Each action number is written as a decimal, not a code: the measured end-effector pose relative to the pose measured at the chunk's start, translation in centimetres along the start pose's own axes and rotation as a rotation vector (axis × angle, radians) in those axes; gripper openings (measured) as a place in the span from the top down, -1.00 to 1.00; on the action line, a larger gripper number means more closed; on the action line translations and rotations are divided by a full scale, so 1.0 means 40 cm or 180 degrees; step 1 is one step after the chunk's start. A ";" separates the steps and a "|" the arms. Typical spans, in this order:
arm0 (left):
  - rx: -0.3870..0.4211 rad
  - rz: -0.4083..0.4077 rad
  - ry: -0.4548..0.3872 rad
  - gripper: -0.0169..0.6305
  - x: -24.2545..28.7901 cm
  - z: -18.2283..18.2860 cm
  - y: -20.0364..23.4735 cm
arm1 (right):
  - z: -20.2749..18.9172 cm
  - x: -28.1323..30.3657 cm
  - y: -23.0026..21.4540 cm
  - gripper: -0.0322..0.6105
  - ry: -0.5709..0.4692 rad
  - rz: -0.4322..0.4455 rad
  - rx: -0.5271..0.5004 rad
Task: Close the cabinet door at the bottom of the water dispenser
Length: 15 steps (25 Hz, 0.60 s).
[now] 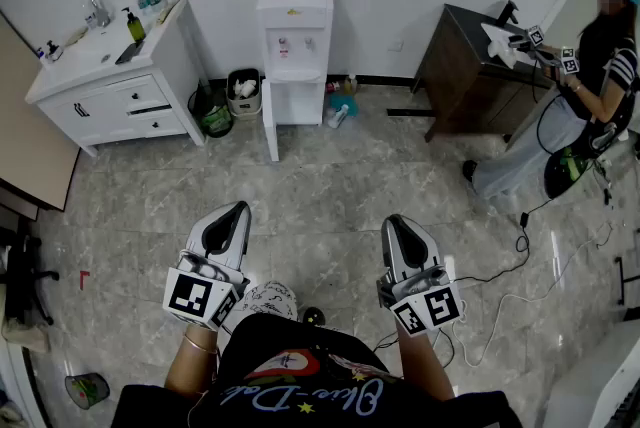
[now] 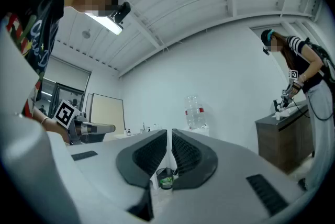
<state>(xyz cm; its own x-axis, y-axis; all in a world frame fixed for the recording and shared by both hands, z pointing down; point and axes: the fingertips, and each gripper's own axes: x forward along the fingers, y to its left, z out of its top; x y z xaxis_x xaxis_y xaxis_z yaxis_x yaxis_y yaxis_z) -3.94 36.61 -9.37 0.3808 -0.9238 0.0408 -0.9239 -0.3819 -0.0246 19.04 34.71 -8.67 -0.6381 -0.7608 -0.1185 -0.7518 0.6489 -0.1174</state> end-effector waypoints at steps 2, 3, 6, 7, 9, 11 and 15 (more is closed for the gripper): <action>-0.0017 0.0056 -0.0006 0.96 0.024 -0.013 0.034 | -0.018 0.028 -0.015 0.85 0.0045 0.0008 -0.0020; -0.0034 0.0076 -0.0015 0.96 0.038 -0.020 0.051 | -0.025 0.042 -0.022 0.85 0.0060 0.0015 -0.0047; -0.0096 0.0080 -0.0042 0.96 0.091 -0.048 0.103 | -0.043 0.097 -0.045 0.85 0.0083 0.0031 -0.0155; -0.0120 0.0068 -0.0044 0.96 0.116 -0.061 0.126 | -0.050 0.126 -0.055 0.85 0.0088 0.0032 -0.0176; -0.0181 0.0034 -0.0060 0.96 0.185 -0.089 0.189 | -0.061 0.211 -0.082 0.85 0.0077 0.0033 -0.0226; -0.0254 0.0009 -0.0090 0.96 0.286 -0.111 0.274 | -0.059 0.335 -0.122 0.84 0.0017 0.0034 -0.0304; -0.0273 -0.0042 -0.0104 0.96 0.486 -0.106 0.457 | -0.062 0.598 -0.198 0.84 -0.0065 -0.0025 -0.0292</action>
<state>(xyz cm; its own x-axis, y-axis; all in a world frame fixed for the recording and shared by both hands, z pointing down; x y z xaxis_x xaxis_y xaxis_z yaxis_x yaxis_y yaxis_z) -13.61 11.79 -4.78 0.3927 -0.9196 0.0079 -0.9181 -0.3916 0.0615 9.32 11.32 -8.14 -0.6293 -0.7648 -0.1381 -0.7694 0.6381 -0.0277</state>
